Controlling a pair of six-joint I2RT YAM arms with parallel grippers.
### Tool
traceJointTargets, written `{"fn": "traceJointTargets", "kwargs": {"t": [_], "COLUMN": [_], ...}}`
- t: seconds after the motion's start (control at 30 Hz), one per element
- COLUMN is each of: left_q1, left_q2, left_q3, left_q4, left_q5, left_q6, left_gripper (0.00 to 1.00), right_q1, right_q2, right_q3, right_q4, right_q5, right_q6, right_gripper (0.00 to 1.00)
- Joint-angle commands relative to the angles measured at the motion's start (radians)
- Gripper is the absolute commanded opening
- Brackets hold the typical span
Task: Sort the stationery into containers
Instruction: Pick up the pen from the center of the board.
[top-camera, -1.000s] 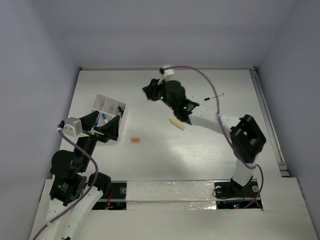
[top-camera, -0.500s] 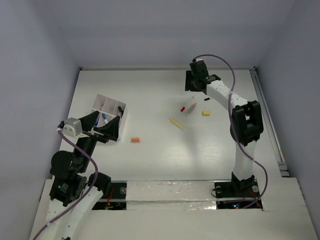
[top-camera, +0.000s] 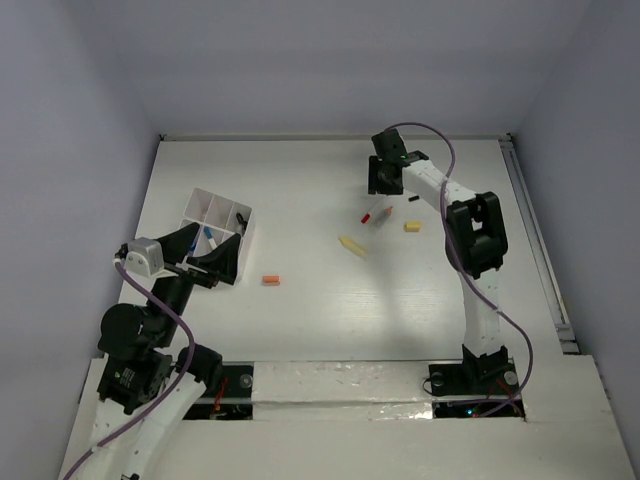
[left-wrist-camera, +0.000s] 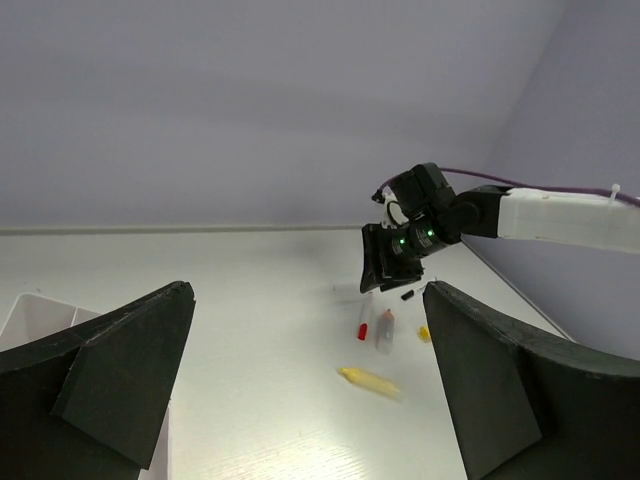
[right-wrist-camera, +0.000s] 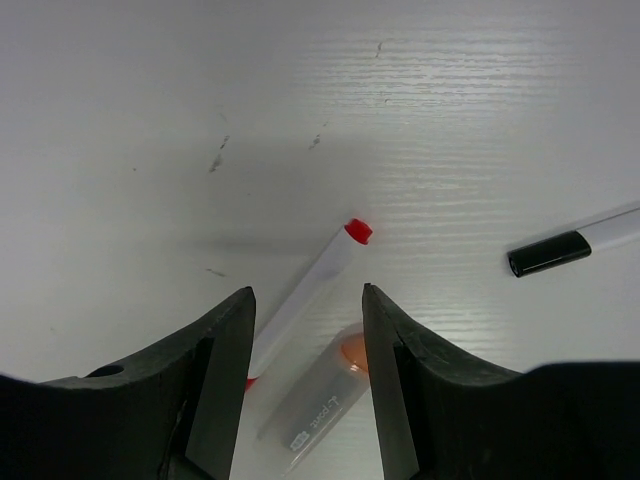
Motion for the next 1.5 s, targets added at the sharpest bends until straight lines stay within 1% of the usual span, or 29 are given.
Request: {"fn": "traceJointTargets", "kwargs": {"t": [0.0,0.23,0.37,0.4,0.53,0.67,0.8,0.83,1.0,1.17,1.23,1.37,1.4,1.47], "left_q1": [-0.006,-0.006,-0.006,-0.006,-0.006,-0.006,-0.006,-0.006,-0.006,-0.006,-0.006,-0.006,-0.006,-0.006], "left_q2": [-0.014,-0.011,-0.008,-0.008,-0.008,-0.007,-0.008,-0.008,-0.010,-0.011,-0.011,-0.007,-0.007,-0.005], "left_q3": [0.004,0.005,0.004,0.005,0.005,0.005,0.005,0.005,0.005,0.005,0.005,0.005,0.005,0.007], "left_q4": [0.042,0.042,0.042,0.042,0.042,0.042,0.041,0.042,0.041,0.039,0.039,0.041,0.041,0.041], "left_q5": [0.007,0.006,0.006,0.006,0.006,0.006,0.004,0.003,0.001,0.003,0.001,0.004,0.006,0.004], "left_q6": [-0.004,-0.005,-0.004,-0.005,-0.004,-0.004,-0.004,-0.005,-0.005,-0.005,-0.004,-0.004,-0.004,-0.004], "left_gripper": [0.99,0.99,0.99,0.99,0.99,0.99,0.99,0.99,0.99,0.99,0.99,0.99,0.99,0.99], "right_q1": [-0.009,-0.009,-0.009,-0.009,-0.009,0.044,0.090,0.090,0.141,0.175,0.184,0.193,0.193,0.193], "right_q2": [0.018,0.061,0.096,0.099,0.127,0.165,0.240,0.266,0.305,0.371,0.388,0.386,0.386,0.383], "right_q3": [0.059,0.059,0.087,0.085,0.099,0.139,0.275,0.295,0.349,0.467,0.486,0.472,0.467,0.461], "right_q4": [-0.016,0.002,-0.001,0.002,0.016,-0.007,-0.074,-0.100,-0.122,-0.203,-0.216,-0.213,-0.210,-0.213], "right_q5": [0.000,-0.023,-0.057,-0.066,-0.104,-0.083,-0.049,-0.030,0.012,0.029,0.029,0.018,0.020,0.012], "right_q6": [0.011,0.017,0.023,0.023,0.031,0.012,-0.005,-0.008,-0.029,-0.055,-0.060,-0.074,-0.080,-0.106], "right_gripper": [0.52,0.52,0.48,0.44,0.41,0.40,0.34,0.34,0.33,0.33,0.33,0.33,0.31,0.30]}}
